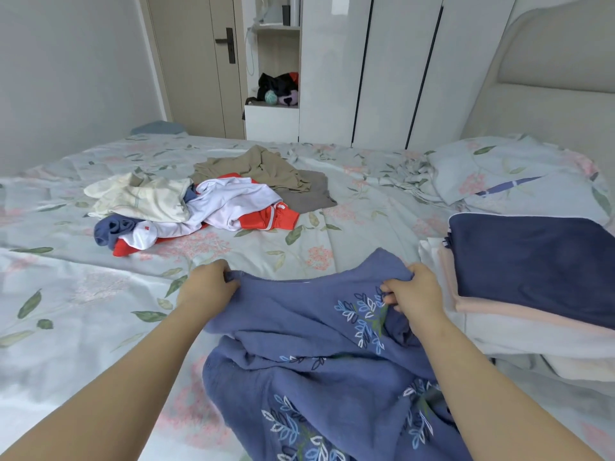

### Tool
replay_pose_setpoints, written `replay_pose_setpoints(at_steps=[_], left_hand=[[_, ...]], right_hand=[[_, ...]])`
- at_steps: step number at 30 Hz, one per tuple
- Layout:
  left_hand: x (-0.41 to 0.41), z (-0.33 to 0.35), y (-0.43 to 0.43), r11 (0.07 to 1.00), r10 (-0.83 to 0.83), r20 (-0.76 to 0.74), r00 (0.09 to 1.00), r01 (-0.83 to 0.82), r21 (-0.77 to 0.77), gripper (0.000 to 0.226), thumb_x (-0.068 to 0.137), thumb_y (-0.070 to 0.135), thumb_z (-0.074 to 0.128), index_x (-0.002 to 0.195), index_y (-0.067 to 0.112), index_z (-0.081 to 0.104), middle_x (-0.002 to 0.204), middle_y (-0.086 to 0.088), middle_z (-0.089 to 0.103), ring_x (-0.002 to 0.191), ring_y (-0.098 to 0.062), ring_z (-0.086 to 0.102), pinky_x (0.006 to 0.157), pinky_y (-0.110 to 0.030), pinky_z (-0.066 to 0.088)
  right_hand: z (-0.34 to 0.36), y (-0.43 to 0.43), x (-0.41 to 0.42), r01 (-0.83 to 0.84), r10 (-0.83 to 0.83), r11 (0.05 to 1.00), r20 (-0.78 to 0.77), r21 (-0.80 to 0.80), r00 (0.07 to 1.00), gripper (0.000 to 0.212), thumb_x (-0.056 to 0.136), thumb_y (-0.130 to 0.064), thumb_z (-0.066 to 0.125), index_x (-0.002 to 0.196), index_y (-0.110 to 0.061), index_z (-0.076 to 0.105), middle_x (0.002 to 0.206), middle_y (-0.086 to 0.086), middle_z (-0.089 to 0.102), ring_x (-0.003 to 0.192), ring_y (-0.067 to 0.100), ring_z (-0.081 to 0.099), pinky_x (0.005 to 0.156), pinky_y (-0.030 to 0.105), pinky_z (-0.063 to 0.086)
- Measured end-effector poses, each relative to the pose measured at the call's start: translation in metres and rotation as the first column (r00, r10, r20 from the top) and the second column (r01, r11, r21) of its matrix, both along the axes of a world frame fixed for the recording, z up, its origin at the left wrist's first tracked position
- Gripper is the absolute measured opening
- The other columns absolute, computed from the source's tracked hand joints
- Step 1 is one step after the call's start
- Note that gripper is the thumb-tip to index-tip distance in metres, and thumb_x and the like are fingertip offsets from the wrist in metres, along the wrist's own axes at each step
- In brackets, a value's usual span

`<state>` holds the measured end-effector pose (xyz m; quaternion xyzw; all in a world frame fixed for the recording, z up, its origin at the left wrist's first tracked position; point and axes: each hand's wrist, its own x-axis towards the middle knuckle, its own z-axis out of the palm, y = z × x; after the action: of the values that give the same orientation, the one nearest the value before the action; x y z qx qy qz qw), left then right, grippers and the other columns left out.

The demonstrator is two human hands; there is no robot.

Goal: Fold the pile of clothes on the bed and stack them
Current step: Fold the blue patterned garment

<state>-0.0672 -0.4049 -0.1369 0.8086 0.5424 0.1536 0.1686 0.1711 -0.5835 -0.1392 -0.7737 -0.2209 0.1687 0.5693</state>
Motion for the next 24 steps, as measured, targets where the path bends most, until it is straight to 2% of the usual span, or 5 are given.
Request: replay_pose_setpoints(at_steps=[5,8,10,16,24], left_hand=[[-0.003,0.037,-0.017,0.995,0.104,0.458,0.883,-0.09,-0.052,0.02,0.101,0.019,0.038,0.101,0.007,0.053,0.086,-0.023,0.061,0.071,-0.032,0.064,0.06,-0.035,0.047],[-0.005,0.064,-0.037,0.891,0.336,0.81,0.48,0.115,-0.438,0.032,0.104,0.024,0.033,0.134,0.016,0.042,0.068,-0.014,0.05,0.036,-0.016,0.058,0.045,-0.034,0.056],[-0.009,0.081,-0.044,0.849,0.378,0.86,0.342,0.241,-0.47,0.036,0.105,0.028,0.031,0.139,0.017,0.036,0.074,-0.015,0.056,0.045,-0.019,0.065,0.044,-0.034,0.056],[-0.03,0.137,-0.065,0.949,0.152,0.958,0.244,0.234,-0.21,0.026,0.105,0.029,0.029,0.098,0.029,0.055,0.095,-0.007,0.065,0.085,-0.015,0.063,0.066,-0.033,0.052],[-0.053,0.202,-0.103,0.977,-0.183,0.983,0.031,0.113,0.179,0.026,0.104,0.021,0.032,0.108,0.025,0.058,0.096,0.009,0.059,0.074,0.008,0.057,0.071,-0.018,0.048]], right_hand=[[0.046,-0.015,-0.019,0.043,-0.046,0.982,0.011,0.184,0.999,0.014,0.088,-0.006,0.053,0.079,-0.011,0.043,0.067,0.006,0.062,0.048,0.015,0.051,0.047,0.025,0.041],[0.071,-0.028,-0.031,0.035,-0.043,0.961,0.023,0.273,0.999,0.018,0.089,-0.006,0.052,0.076,-0.011,0.041,0.064,0.006,0.061,0.047,0.016,0.05,0.047,0.026,0.043],[0.087,-0.036,-0.037,0.006,-0.018,0.947,0.035,0.322,0.999,0.017,0.089,-0.004,0.053,0.077,-0.011,0.042,0.065,0.006,0.062,0.048,0.015,0.053,0.048,0.026,0.045],[0.128,-0.056,-0.055,-0.016,0.014,0.845,0.008,0.535,1.0,0.019,0.09,-0.002,0.053,0.079,-0.015,0.044,0.079,0.007,0.063,0.068,0.016,0.064,0.054,0.02,0.053],[0.183,-0.068,-0.088,-0.021,-0.08,0.604,0.087,0.797,0.993,0.023,0.092,-0.004,0.052,0.081,-0.02,0.04,0.079,0.0,0.05,0.078,0.015,0.052,0.076,0.03,0.051]])
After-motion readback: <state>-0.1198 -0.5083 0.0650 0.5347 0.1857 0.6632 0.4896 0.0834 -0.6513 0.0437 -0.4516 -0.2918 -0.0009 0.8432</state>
